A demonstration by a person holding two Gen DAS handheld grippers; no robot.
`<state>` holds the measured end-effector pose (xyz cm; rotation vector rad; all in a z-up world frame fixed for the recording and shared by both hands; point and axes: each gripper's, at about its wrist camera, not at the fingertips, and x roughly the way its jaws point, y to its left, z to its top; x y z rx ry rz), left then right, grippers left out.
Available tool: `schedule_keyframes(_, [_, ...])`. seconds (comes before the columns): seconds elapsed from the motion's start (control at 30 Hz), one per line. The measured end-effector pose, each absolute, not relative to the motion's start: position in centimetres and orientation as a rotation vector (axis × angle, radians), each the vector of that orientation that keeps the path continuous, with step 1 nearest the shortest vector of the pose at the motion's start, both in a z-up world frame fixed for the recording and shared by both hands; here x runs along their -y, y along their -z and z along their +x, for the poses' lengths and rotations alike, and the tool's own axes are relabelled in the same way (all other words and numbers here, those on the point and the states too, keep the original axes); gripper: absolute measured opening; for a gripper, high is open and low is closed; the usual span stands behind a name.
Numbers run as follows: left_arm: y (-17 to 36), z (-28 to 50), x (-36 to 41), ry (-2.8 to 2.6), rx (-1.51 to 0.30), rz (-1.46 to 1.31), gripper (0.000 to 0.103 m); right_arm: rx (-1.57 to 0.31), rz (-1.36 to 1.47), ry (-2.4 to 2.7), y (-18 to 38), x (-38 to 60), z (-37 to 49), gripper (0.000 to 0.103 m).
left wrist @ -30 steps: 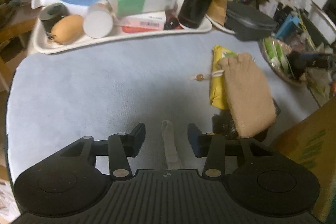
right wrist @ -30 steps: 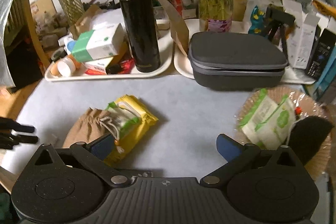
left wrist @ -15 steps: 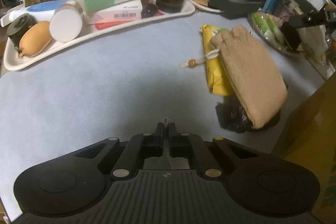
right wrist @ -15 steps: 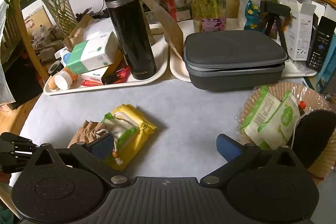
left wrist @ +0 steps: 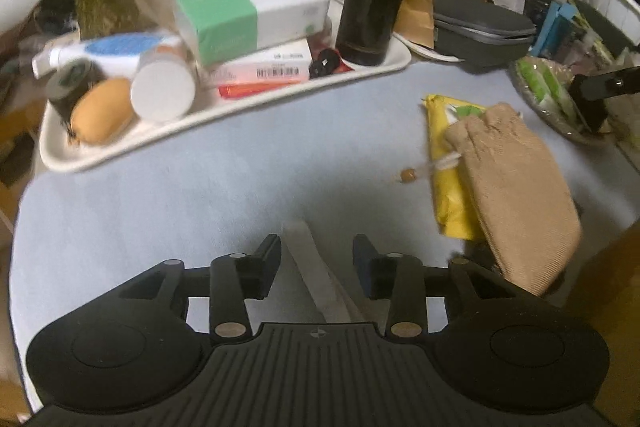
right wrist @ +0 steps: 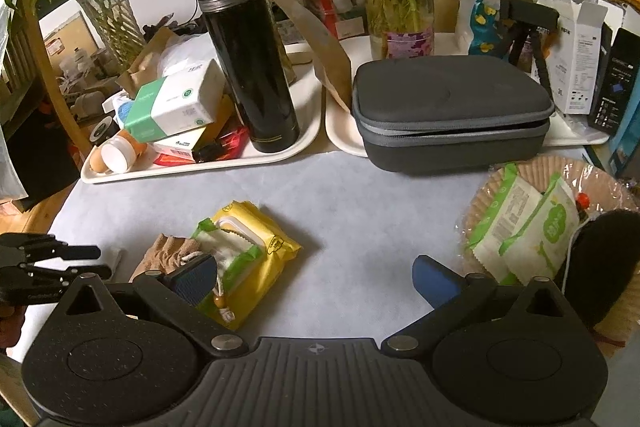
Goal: Organize soft objects
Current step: 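Lower the left tool onto the white paper strip and grasp it, then grasp the beige burlap pouch with the right tool while left tool holds the white strip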
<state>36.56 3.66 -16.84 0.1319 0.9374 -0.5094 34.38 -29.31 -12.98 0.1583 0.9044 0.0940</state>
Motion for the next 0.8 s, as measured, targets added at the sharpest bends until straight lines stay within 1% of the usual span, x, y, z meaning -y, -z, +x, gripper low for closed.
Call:
schedule_keyframes(0.13, [17.3,35.9,-3.6,0.507,-0.963,0.141,0.039,-0.909,0.141,-0.098,13.1,29.1,34.5,0.103])
schedule_keyframes(0.27, [18.1,35.1,-2.4,0.469,-0.935,0.248,0.039,-0.911,0.134,-0.098,13.2,29.1,34.6,0.103])
schedule_keyframes(0.33, [18.4,34.4,-2.2,0.463,-0.895,0.271,0.033,-0.906,0.125,-0.100,13.2,29.1,34.6,0.103])
schedule_keyframes(0.37, [18.4,34.2,-2.4,0.448,-0.885,0.251,0.026,-0.904,0.119,-0.104,13.2,29.1,34.6,0.103])
schedule_keyframes(0.4, [18.5,34.1,-2.6,0.423,-0.872,0.249,0.012,-0.903,0.113,-0.108,13.3,29.0,34.6,0.103])
schedule_keyframes(0.6, [18.3,33.9,-3.3,0.391,-0.832,0.203,0.004,-0.895,0.084,-0.193,13.6,28.5,35.1,0.103])
schedule_keyframes(0.77, [17.7,33.8,-4.0,0.362,-0.795,0.162,0.004,-0.911,0.087,-0.286,14.1,27.7,35.6,0.103])
schedule_keyframes(0.8, [17.5,33.8,-4.1,0.357,-0.784,0.154,0.004,-0.922,0.097,-0.314,14.3,27.6,35.8,0.100])
